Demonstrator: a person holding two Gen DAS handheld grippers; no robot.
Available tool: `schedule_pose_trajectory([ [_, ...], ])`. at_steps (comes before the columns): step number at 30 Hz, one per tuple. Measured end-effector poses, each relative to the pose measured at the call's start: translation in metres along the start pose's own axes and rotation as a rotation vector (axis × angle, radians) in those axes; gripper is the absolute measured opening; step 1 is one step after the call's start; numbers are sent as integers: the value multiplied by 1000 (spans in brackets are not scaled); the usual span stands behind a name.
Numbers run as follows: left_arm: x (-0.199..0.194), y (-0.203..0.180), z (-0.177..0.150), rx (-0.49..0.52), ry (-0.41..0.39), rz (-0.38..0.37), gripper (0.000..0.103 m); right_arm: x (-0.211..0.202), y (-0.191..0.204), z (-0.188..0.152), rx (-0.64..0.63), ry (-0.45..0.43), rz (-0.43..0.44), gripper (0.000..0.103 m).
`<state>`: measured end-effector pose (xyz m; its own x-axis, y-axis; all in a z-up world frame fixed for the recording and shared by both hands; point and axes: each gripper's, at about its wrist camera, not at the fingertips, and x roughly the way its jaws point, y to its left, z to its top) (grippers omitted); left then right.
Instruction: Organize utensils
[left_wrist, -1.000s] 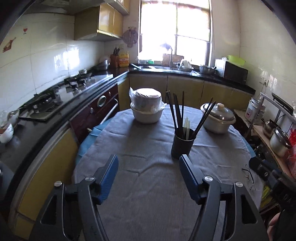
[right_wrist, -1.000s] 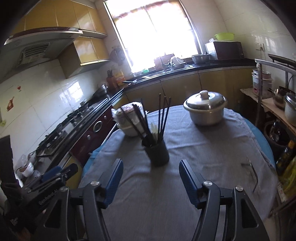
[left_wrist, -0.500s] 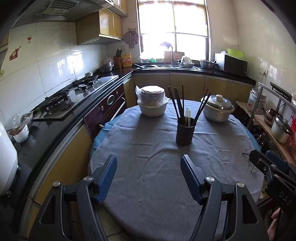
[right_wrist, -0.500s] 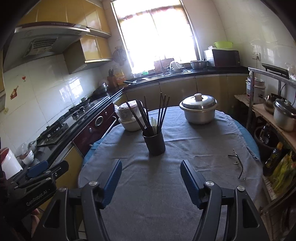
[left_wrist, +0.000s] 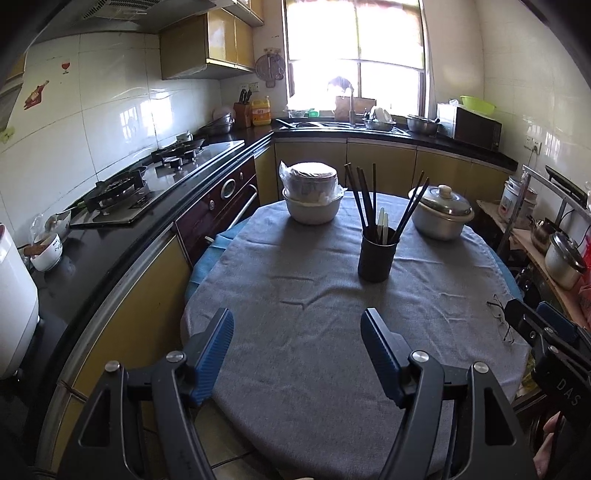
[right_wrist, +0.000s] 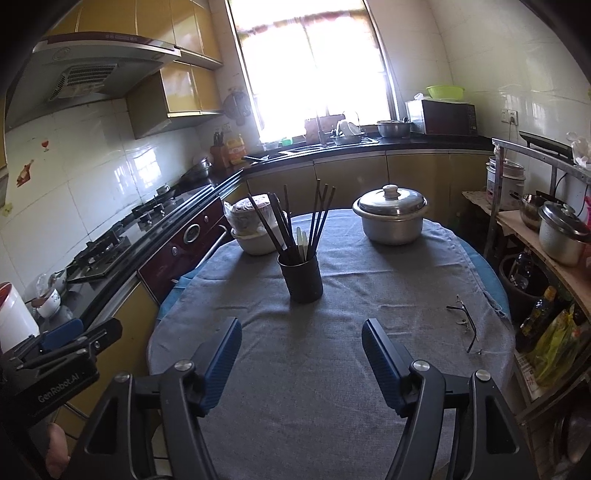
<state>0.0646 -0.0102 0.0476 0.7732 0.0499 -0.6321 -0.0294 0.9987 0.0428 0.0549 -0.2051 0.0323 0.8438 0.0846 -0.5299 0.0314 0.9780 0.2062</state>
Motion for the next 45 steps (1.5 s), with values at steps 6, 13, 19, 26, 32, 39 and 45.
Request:
schedule_pose_trajectory([
  [6,-1,-1,0,1,-1,-1,72,-1,0,0,-4,-1,-4,71],
  [13,0,-1,-1,7,9,-5,72,-1,-1,-1,-3,2,-5,71],
  [19,0,-2,-1,12,10,-2,72,0,-1,-1,-3,3,-7,71],
  [26,2,-3,-2,18,15,3,72,0,-3,-1,-2,1,-9,71],
  [32,3,-3,-4,15,22,4,72,1,-5,-2,1,4,-10,71],
  [39,3,-2,-4,14,22,3,72,2,-3,-2,-1,5,-13,71],
  [45,3,-2,-5,14,23,4,72,2,-2,-2,-5,8,-11,71],
])
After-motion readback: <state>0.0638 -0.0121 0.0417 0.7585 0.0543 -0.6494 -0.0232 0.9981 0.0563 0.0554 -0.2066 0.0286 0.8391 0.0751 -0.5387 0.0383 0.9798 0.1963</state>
